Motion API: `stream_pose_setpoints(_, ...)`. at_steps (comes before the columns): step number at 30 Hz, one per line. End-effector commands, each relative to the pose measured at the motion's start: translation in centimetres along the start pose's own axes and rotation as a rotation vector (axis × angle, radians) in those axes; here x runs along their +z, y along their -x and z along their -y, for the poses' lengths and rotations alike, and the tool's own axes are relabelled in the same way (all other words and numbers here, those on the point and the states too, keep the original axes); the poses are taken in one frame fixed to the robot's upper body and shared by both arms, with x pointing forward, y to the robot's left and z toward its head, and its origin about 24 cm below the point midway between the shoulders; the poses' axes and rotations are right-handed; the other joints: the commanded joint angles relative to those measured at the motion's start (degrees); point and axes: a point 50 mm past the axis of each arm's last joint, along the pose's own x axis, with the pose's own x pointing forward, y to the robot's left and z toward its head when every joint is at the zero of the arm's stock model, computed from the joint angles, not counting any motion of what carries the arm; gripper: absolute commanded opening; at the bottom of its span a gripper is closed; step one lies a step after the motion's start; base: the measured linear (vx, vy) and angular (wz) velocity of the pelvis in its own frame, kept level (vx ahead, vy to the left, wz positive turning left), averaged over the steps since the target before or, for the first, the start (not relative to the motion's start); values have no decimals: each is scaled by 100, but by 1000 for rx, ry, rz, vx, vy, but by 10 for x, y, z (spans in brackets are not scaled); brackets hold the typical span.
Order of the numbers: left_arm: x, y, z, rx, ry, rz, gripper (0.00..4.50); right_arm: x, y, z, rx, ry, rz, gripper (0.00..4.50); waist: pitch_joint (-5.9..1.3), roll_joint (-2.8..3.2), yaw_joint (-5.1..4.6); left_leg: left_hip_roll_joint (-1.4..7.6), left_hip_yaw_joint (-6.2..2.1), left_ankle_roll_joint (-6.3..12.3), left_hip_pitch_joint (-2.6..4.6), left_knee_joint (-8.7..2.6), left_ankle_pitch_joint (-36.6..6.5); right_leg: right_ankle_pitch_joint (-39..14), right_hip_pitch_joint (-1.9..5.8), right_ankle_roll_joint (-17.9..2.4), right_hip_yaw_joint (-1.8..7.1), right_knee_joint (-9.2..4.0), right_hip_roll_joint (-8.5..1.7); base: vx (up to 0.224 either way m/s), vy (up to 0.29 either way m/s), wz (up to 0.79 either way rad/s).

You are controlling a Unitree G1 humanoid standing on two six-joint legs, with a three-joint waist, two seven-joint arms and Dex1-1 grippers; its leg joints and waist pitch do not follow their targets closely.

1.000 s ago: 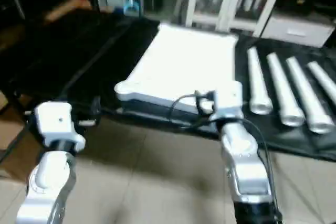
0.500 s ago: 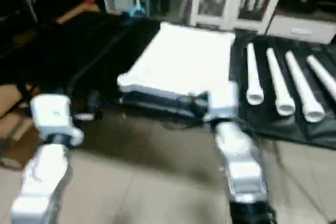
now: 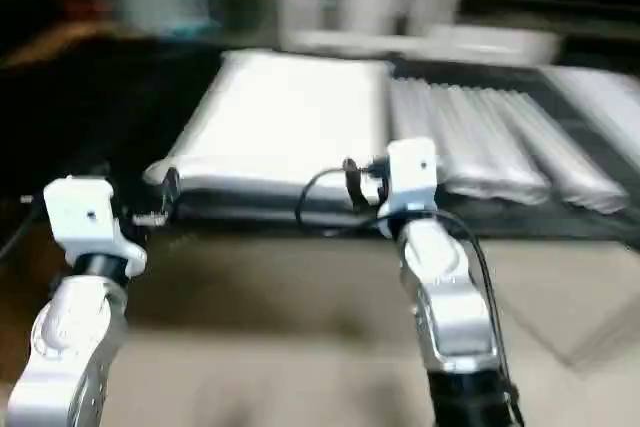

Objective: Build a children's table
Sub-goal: Move to table

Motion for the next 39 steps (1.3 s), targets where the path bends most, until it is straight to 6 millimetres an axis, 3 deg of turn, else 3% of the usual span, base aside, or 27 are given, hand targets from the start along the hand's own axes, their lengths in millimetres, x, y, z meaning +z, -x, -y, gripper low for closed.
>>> stream_pose_setpoints(1, 5, -1, 1, -10, -7, 15, 442, 0, -2, 3, -4, -11, -8, 450, -357, -94, 139, -427, 61, 394, -418, -283, -1500, -3851, 543, -380, 674, -788, -220, 143, -50, -76)
stream_pose_setpoints(3, 5, -2, 0, -11, -15, 17, 442, 0, -4, 4, -6, -11, -7, 450, -386, -147, 267, -551, -103, 632, -605, 90, -640, -3486, 820, -1209, 1188, -810, -279, 166, -75, -47)
stream_pose_setpoints(5, 6, -3, -1, -6, -18, 16, 442, 1, -4, 4, -5, -11, -6, 450, -295, -56, 398, -417, -357, 543, -698, 378, -285, -2903, 769, -2018, 1581, -893, -325, 163, -25, -19)
stream_pose_setpoints(6, 6, -3, -1, -5, -18, 15, 442, 1, -4, 4, -5, -11, -6, 450, -232, 99, 380, -271, -435, 316, -664, -3, -97, -2410, 567, -1773, 1295, -757, 61, 164, 3, -17)
stream_pose_setpoints(7, 5, -3, -1, -2, -21, 13, 442, 1, -5, 3, -3, -10, -6, 450, -231, 303, 114, 152, -924, 238, -356, -681, -470, -1561, 84, -997, 502, -62, 401, 153, 33, -43)
stream_pose_setpoints(8, 5, -3, -2, 1, -27, 10, 442, 1, -5, 3, 2, -9, -5, 450, -278, 403, 9, 327, -1188, 466, 22, -779, -796, -1304, -280, -723, 322, 314, 356, 217, 12, -23)
stream_pose_setpoints(9, 5, -3, -2, 1, -27, 10, 442, 1, -5, 3, 2, -9, -5, 450, -416, 293, 8, 533, -1340, 1401, 426, -657, -595, -772, -609, -206, 181, 594, 147, 217, 12, -23)
stream_pose_setpoints(11, 5, -3, -3, 11, -33, 8, 442, 1, -5, 0, 29, -1, -3, 450, -414, 268, 26, 313, -1095, 2294, 386, -526, 898, -205, -871, 327, 46, 685, 45, 227, -9, 9)
stream_pose_setpoints(13, 5, -4, -6, 26, -45, 4, 442, 2, -4, -5, 79, 4, 2, 450, -441, -23, 63, -379, -511, 2410, 216, -415, 1059, 738, -621, -249, 75, 13, -64, 205, -26, 1)
stream_pose_setpoints(14, 5, -4, -6, 24, -42, 4, 442, 2, -4, -6, 79, 11, 5, 450, -460, -177, 119, -654, -329, 2282, -10, -305, 555, 624, -257, -471, 274, -194, -170, 221, -92, 1)
stream_pose_setpoints(15, 5, -4, -6, 22, -40, 5, 442, 2, -4, -5, 74, 12, 6, 450, -461, -398, 424, -991, -170, 1864, -516, 506, -606, -1751, 462, -1200, 1127, -802, -783, 221, -92, 1)
stream_pose_setpoints(17, 5, -4, -6, 18, -41, 5, 442, 2, -4, -5, 69, 9, 6, 450, -528, -349, 557, -776, -421, 1069, -966, 850, 51, -867, 827, -2353, 1274, -539, -845, 227, -60, 7)
stream_pose_setpoints(20, 5, -4, -6, 25, -37, 5, 442, 1, -4, -6, 78, 7, 4, 450, -356, -106, 662, -360, -582, 527, -1133, 678, 718, 100, 684, -2801, 902, -676, -823, 197, -22, 6)
stream_pose_setpoints(21, 5, -4, -7, 28, -38, 4, 442, 1, -4, -6, 87, 27, 5, 450, -326, 61, 682, -247, -539, 708, -1119, 75, 1186, -514, 605, -2244, 501, -616, -347, 171, 2, 4)
stream_pose_setpoints(22, 5, -4, -6, 27, -38, 4, 442, 1, -4, -6, 89, 30, 5, 450, -325, 456, 637, 22, -699, 774, -574, -463, 402, -1158, 203, -1206, 98, -281, 290, 158, 43, 7)
stream_pose_setpoints(23, 5, -4, -6, 25, -39, 4, 442, 1, -4, -7, 94, 44, 5, 450, -325, 456, 637, 22, -699, 774, -574, -463, 402, -1158, 203, -1206, 98, -281, 290, 169, 75, 1)
stream_pose_setpoints(24, 6, -4, -6, 24, -39, 4, 442, 1, -4, -7, 94, 62, 2, 450, -373, 372, 446, 630, -1183, 1090, -134, -646, -1454, -1063, -237, -345, 113, 606, 219, 169, 75, 1)
stream_pose_setpoints(27, 6, -4, -5, 17, -42, 1, 442, 0, -4, -7, 94, 61, 2, 450, -374, 328, 466, 412, -989, 2404, -50, -501, 190, -253, -604, 336, 79, 727, 87, 161, 33, 5)
stream_pose_setpoints(29, 5, -4, -4, 9, -40, -1, 442, 0, -4, -6, 84, 65, 2, 450, -355, 130, 449, 236, -716, 2691, -165, -510, 410, 300, -584, 192, 189, 394, -53, 132, -35, -4)
stream_pose_setpoints(30, 4, -4, -3, 5, -43, -3, 442, -1, -4, -5, 74, 46, -1, 450, -279, -95, 519, -254, -315, 2233, -517, -387, -571, 180, -179, -175, 452, -214, -248, 127, -57, -4)
stream_pose_setpoints(31, 4, -5, -3, 0, -43, -4, 442, -1, -4, -4, 64, 28, -1, 450, -381, -327, 703, -682, -197, 1836, -859, 433, -724, -1709, 437, -510, 1093, -677, -796, 108, -93, 1)
stream_pose_setpoints(32, 4, -5, -2, -5, -40, -3, 442, -1, -4, -4, 60, 19, 0, 450, -441, -229, 768, -596, -345, 1620, -972, 602, -334, -2077, 619, -855, 1219, -678, -1010, 112, -89, 1)
stream_pose_setpoints(34, 4, -6, -1, -19, -44, -4, 442, -1, -3, -4, 58, 25, 1, 450, -345, -146, 754, -539, -459, 1024, -1199, 665, 431, -1841, 678, -1387, 996, -639, -788, 119, -73, 0)
stream_pose_setpoints(35, 4, -6, -1, -19, -44, -4, 442, -1, -3, -4, 58, 25, 1, 450, -345, -146, 754, -539, -459, 1024, -1199, 665, 431, -1841, 678, -1387, 996, -639, -788, 116, -16, 2)
stream_pose_setpoints(37, 4, -7, -1, -23, -43, -5, 442, -1, -2, -4, 62, 31, 0, 450, -263, 216, 646, -187, -401, 909, -919, -131, 566, -2472, 487, -1421, 318, -766, -310, 116, 13, 3)
stream_pose_setpoints(38, 4, -7, -1, -24, -43, -5, 442, -1, -2, -4, 63, 31, 0, 450, -151, 357, 586, -57, -502, 809, -834, -391, -329, -2597, 355, -1157, 160, -617, -57, 131, 105, -5)
stream_pose_setpoints(39, 3, -7, -1, -26, -45, -8, 442, -2, -2, -5, 67, 29, -2, 450, -280, 509, 359, 283, -911, 767, -411, -616, -1615, -1820, 120, -847, 38, -74, 220, 131, 105, -5)
